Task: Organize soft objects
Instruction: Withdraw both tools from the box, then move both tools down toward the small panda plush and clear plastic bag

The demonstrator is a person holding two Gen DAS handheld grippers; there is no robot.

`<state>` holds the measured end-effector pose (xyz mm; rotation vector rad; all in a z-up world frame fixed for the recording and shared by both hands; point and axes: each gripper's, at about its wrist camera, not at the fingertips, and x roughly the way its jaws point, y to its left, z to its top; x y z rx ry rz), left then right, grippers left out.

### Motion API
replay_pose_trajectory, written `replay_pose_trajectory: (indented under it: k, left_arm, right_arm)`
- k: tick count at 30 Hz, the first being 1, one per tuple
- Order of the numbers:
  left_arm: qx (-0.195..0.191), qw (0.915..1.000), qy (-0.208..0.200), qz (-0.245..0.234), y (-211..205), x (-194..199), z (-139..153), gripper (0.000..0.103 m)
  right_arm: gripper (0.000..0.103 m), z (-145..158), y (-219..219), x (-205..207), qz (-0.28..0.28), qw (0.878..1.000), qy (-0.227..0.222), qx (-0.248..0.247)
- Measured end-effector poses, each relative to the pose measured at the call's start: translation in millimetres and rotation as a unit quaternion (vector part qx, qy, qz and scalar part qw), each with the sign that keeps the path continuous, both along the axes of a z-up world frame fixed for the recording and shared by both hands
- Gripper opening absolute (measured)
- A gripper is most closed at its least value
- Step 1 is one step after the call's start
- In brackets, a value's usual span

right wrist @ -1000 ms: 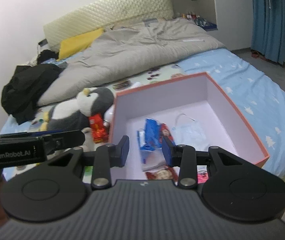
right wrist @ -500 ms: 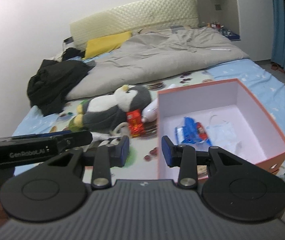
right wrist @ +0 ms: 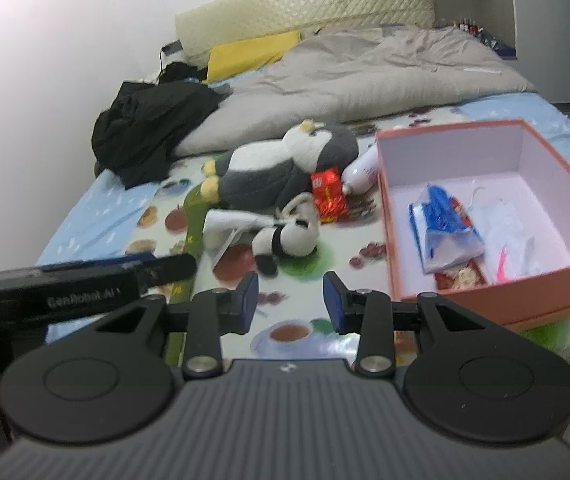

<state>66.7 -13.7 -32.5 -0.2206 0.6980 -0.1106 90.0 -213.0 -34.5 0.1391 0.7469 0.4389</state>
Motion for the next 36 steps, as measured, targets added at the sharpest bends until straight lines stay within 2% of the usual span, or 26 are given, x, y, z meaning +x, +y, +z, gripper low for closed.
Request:
replay_pose_trajectory:
  k: [8,16,27,32,36]
  left_arm:
    - [-0.001,0.9998,0.008,0.02,20.2,-12.3,-10.5,0.065]
    - [0.009,0.9985,0.045,0.03,37.8,-7.3,-35.4,0.065]
    - [0.024,0.9958,0.078,0.042,68.1,33.6,-61.7,0.065]
    - [0.034,0.9943,0.097,0.03,80.7,59.0,-77.0,0.065]
    - [0.028,0.9929,0.112,0.025,90.6,77.4,-92.0,0.065]
  right_arm:
    - [0.039,-9.8,17.2,-16.9,0.001,1.0,0.013,0.003]
    - [0.039,-27.8,30.0,-15.4,0.01,0.999,0.042,0.004]
    - [0.039,-42.4,50.5,23.4,0.004,0.998,0.06,-0.006]
    - [0.039,-50.7,62.9,43.5,0.003,0.998,0.068,-0.012]
    - [0.039,-57.6,72.6,58.1,0.004,0.997,0.076,-0.027]
